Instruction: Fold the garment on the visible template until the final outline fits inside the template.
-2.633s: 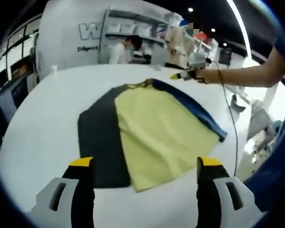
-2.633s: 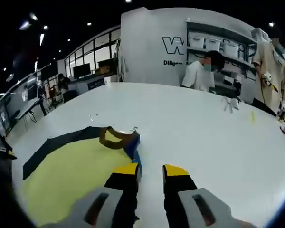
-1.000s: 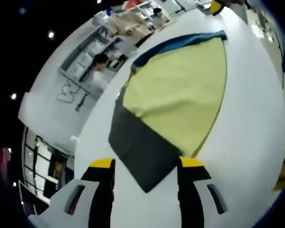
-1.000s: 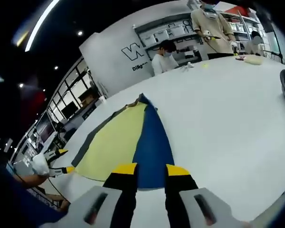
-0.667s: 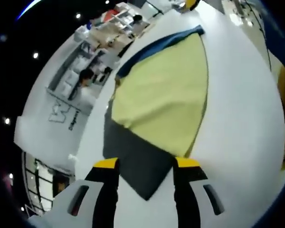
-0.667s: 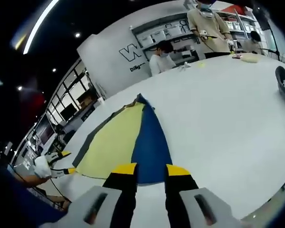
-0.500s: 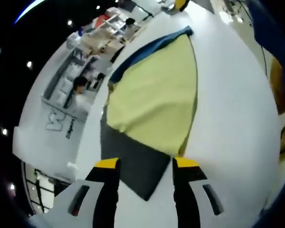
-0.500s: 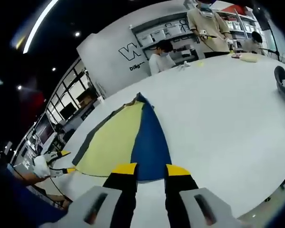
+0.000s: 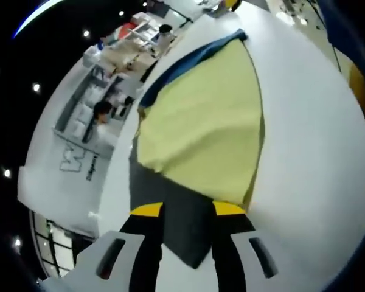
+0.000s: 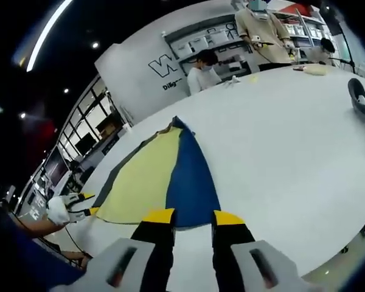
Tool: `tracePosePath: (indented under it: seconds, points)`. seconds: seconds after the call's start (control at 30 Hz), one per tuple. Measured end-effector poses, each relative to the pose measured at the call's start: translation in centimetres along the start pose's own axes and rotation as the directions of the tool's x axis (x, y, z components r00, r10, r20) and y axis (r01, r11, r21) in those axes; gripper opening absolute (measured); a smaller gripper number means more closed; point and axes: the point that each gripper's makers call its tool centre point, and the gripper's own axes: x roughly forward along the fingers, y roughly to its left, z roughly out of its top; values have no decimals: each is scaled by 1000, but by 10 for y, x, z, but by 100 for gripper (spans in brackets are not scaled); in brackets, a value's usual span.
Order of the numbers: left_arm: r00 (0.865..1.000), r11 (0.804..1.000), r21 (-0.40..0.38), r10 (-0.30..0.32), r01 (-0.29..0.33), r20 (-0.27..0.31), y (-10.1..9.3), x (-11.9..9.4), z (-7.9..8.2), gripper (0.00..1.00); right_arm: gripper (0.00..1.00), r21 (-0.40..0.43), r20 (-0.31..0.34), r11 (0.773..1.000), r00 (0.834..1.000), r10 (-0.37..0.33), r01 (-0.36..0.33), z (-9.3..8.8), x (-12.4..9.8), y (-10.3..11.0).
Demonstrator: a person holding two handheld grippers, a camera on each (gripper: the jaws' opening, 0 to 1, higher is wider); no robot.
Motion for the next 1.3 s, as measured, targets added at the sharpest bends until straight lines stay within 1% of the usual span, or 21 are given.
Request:
tracePosePath:
  seconds: [0.1, 0.27, 0.3, 0.33, 0.43, 0.47, 0.5, 0.53, 0.57, 0.6, 0.63, 0.67, 0.77, 0.83, 0.9, 0.93, 0.97, 1.0, 1.03, 1.2, 1.3]
  points:
    - [1000, 999, -40, -25, 24, -20, -3, 1, -7, 5, 18, -6, -8, 1000, 1000, 8, -8, 0, 3, 3]
    - [1000, 993, -116, -6, 3, -19, 4, -5, -8, 4, 26, -27, -33, 999, 999, 35, -36, -4, 11, 4]
    - [1000, 986, -168, -7, 3, -21, 4, -6, -10, 4, 27, -58, -50, 998, 998, 28, -31, -6, 16, 0]
    - [1000, 983, -182, -6, 2, -21, 4, -6, -10, 4, 26, -65, -54, 997, 998, 26, -29, -7, 17, -1]
    - [1000, 951, -310, 9, -14, -15, 14, -11, -10, 4, 27, -78, -70, 997, 997, 12, -17, -8, 26, -10]
    - [1000, 945, -328, 12, -16, -14, 15, -11, -10, 4, 28, -85, -74, 996, 997, 8, -14, -9, 29, -12]
    - [1000, 914, -405, 18, -20, -9, 21, -13, -11, 4, 29, -115, -91, 993, 996, -2, -8, -11, 31, -14]
    - [1000, 899, -437, 21, -23, -10, 25, -14, -12, 4, 30, -183, -117, 983, 993, -5, -16, -14, 36, -18]
    - [1000, 879, -476, 27, -28, -10, 30, -15, -15, 4, 32, -273, -143, 961, 990, -12, -28, -17, 40, -19]
    - [999, 871, -489, 32, -33, -11, 33, -15, -16, 4, 33, -310, -151, 950, 988, -18, -30, -18, 40, -18]
    - [999, 861, -505, 49, -53, -20, 40, -18, -18, 4, 33, -393, -177, 919, 983, -36, -37, -21, 40, -14]
    - [999, 862, -505, 49, -55, -24, 43, -19, -19, 4, 33, -388, -188, 920, 982, -26, -50, -25, 41, -11]
    - [998, 845, -530, 63, -70, -30, 52, -23, -25, 4, 33, -278, -188, 959, 982, 7, -60, -26, 44, -7]
    - [996, 836, -542, 75, -84, -39, 57, -24, -30, 4, 32, -200, -183, 978, 983, 29, -66, -26, 46, -5]
    - [995, 822, -562, 88, -97, -42, 61, -25, -33, 4, 34, -136, -214, 989, 977, 21, -51, -30, 45, -7]
    - [995, 812, -575, 92, -100, -43, 63, -26, -35, 4, 36, -116, -206, 992, 978, 30, -55, -26, 48, -12]
    - [994, 803, -586, 97, -106, -47, 64, -28, -36, 4, 35, -95, -211, 994, 977, 31, -52, -27, 49, -15]
    - [994, 800, -590, 99, -107, -47, 64, -28, -36, 4, 32, -67, -186, 997, 982, 33, -47, -21, 49, -15]
    - [994, 787, -608, 103, -110, -46, 67, -28, -38, 4, 31, -43, -189, 998, 981, 31, -40, -20, 47, -16]
    - [992, 767, -630, 113, -123, -56, 69, -29, -44, 4, 29, 124, -161, 991, 984, 72, -53, -17, 43, -14]
    - [990, 717, -684, 129, -131, -55, 77, -33, -44, 4, 25, 207, -142, 976, 985, 97, -67, -18, 41, -11]
